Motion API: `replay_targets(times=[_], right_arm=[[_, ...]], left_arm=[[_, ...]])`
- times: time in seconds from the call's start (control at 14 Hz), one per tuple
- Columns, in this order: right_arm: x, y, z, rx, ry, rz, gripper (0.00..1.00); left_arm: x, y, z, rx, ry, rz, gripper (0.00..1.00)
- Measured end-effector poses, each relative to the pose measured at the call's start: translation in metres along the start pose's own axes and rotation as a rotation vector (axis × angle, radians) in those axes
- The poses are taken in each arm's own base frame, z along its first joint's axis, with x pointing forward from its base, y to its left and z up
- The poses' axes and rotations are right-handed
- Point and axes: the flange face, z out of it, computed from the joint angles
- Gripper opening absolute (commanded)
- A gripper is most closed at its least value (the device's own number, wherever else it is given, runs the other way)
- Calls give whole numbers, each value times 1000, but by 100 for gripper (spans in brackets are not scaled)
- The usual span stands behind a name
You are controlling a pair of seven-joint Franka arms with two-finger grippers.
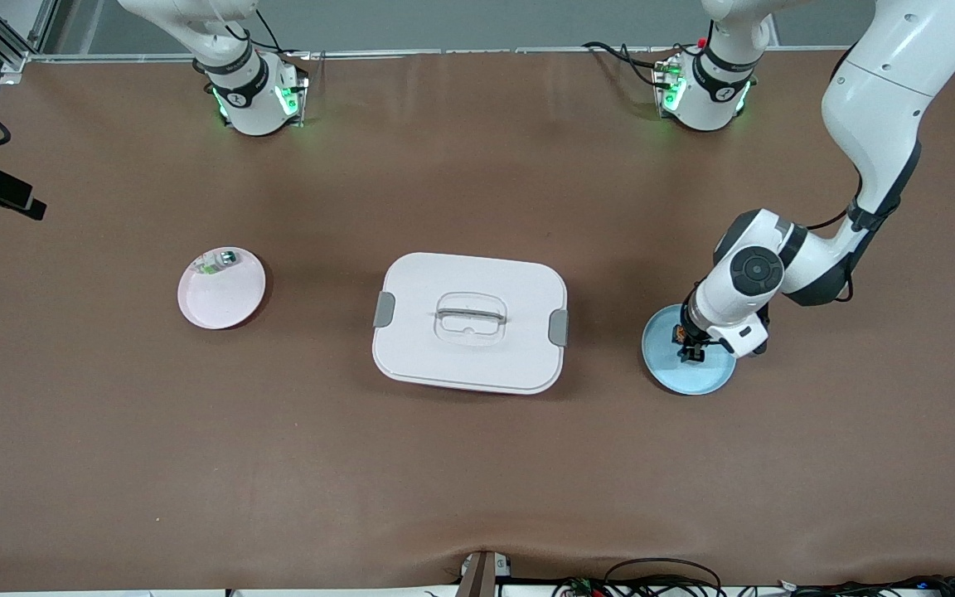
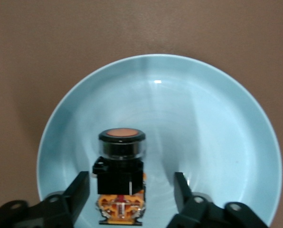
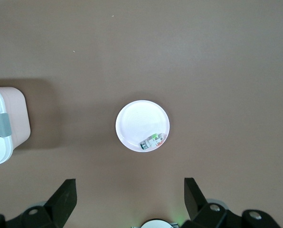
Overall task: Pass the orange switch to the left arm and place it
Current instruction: 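Lower the switch onto the blue plate and open the left gripper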
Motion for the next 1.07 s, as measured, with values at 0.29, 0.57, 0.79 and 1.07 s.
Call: replay_targets(times=[0.29,0.57,0.79,1.07], right_arm=[[1,0,-3,0,24,-51,100],[0,0,-6,1,32,-56,100],[2,-1,-7,1,45,-58,100],[3,-2,-8,2,61,-60,100]], left_arm=[[1,11,-6,-21,-4,-20,100],[10,17,-10,-33,0,-38,100],[14,28,-20,-56,-7,-62,100],[16,35,-28,-45,-92,-10,100]])
